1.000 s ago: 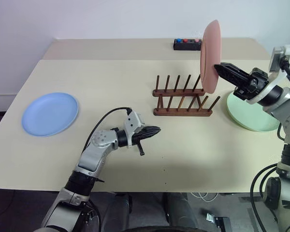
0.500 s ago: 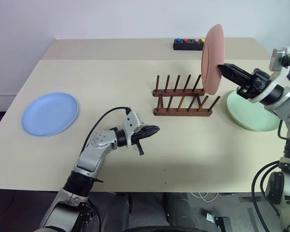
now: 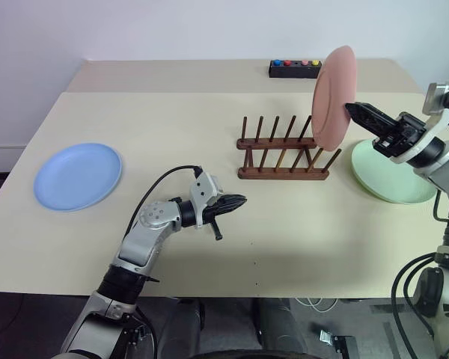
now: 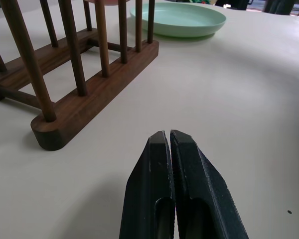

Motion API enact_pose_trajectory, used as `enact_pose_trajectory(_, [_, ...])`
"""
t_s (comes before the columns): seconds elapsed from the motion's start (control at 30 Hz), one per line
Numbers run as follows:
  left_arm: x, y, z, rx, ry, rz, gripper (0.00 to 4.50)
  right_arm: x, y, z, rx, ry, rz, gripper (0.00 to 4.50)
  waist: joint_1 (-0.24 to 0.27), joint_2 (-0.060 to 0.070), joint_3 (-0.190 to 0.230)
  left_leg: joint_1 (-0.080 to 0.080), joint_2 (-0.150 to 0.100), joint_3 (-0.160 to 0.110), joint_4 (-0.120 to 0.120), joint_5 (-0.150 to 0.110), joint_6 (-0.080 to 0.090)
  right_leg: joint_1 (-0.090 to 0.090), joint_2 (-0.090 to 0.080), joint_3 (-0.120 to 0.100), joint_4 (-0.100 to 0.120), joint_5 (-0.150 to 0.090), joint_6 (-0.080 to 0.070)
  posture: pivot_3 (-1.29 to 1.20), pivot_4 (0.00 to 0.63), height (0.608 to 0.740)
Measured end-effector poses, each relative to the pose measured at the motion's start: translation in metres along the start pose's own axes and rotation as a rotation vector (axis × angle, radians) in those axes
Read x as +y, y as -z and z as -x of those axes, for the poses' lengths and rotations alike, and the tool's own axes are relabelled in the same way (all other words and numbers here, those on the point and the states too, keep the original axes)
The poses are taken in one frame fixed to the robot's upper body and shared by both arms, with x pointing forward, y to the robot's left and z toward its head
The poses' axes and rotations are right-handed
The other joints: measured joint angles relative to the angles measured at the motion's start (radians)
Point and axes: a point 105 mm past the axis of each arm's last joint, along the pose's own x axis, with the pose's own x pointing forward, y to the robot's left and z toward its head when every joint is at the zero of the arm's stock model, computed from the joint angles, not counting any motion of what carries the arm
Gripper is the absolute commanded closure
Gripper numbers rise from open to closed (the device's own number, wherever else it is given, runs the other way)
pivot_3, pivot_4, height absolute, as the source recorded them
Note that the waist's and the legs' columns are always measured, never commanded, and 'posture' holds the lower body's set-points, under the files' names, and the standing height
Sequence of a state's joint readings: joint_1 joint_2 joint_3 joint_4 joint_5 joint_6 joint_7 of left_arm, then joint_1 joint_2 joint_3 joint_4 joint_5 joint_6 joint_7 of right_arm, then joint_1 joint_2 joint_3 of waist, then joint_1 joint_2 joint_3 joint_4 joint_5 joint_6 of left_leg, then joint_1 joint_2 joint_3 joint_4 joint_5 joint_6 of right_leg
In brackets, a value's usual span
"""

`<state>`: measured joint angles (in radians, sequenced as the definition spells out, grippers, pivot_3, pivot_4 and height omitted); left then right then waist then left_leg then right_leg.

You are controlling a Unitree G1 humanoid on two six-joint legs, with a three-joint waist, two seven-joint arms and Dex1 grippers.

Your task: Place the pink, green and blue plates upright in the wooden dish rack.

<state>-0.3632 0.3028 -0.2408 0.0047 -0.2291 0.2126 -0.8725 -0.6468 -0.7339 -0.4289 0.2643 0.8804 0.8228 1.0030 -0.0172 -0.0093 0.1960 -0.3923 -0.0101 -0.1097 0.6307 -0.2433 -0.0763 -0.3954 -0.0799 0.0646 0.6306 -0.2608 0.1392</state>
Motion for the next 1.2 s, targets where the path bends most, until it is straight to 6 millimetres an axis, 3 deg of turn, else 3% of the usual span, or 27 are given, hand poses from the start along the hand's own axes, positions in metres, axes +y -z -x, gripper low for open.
enact_pose_trajectory(0.03, [0.000,0.000,0.000,0.000,0.000,0.000,4.40,0.000,-0.001,0.001,-0.004,0.002,0.001,3.62,0.000,0.000,0.000,0.000,0.000,0.000,0.000,0.000,0.000,0.000,0.000,0.000,0.000,0.000,0.000,0.00,0.150,0.734])
enact_pose_trajectory(0.2, [0.000,0.000,0.000,0.000,0.001,0.000,4.40,-0.004,-0.004,0.004,-0.025,0.040,0.017,1.20,0.000,0.000,0.000,0.000,0.000,0.000,0.000,0.000,0.000,0.000,0.000,0.000,0.000,0.000,0.000,0.00,0.150,0.734])
enact_pose_trajectory(0.57, [-0.001,0.000,-0.001,0.001,0.004,0.002,4.40,-0.026,-0.022,0.012,-0.077,0.260,0.212,1.20,0.000,0.000,0.000,0.000,0.000,0.000,0.000,0.000,0.000,0.000,0.000,0.000,0.000,0.000,0.000,0.00,0.150,0.734])
enact_pose_trajectory(0.67, [-0.001,0.001,-0.001,0.002,0.003,0.003,4.40,-0.030,-0.043,0.024,-0.127,0.368,0.315,1.20,0.003,0.001,0.000,-0.001,0.000,0.000,0.000,0.000,0.000,-0.001,0.000,0.000,0.000,0.000,0.000,0.00,0.150,0.734])
enact_pose_trajectory(0.77, [-0.002,0.003,0.000,0.007,0.002,0.011,4.40,-0.020,-0.056,0.044,-0.082,0.440,0.472,1.20,0.008,0.001,0.000,-0.001,0.000,0.000,-0.001,0.000,0.001,-0.001,0.000,0.000,-0.001,0.000,0.000,0.00,0.150,0.734])
enact_pose_trajectory(0.83, [-0.003,0.005,0.001,0.010,0.001,0.016,4.40,-0.019,-0.050,0.056,-0.016,0.477,0.528,1.20,0.004,0.000,0.000,-0.001,0.000,0.000,0.000,-0.001,0.001,0.000,0.000,0.000,-0.001,0.000,0.000,0.00,0.150,0.734])
enact_pose_trajectory(1.03, [-0.005,0.004,-0.003,0.005,0.021,0.016,4.40,-0.027,-0.003,0.098,0.221,0.534,0.526,1.20,-0.001,0.002,0.000,0.000,0.000,0.002,0.001,-0.001,0.001,0.000,0.000,0.001,0.000,0.000,0.000,0.00,0.150,0.734])
enact_pose_trajectory(1.2, [-0.005,0.006,-0.005,0.010,0.031,0.023,4.40,-0.047,0.043,0.129,0.559,0.591,0.606,1.20,-0.006,0.002,0.000,0.002,0.000,0.003,0.001,-0.001,0.001,0.001,0.000,0.002,0.000,0.000,0.000,0.00,0.150,0.734])
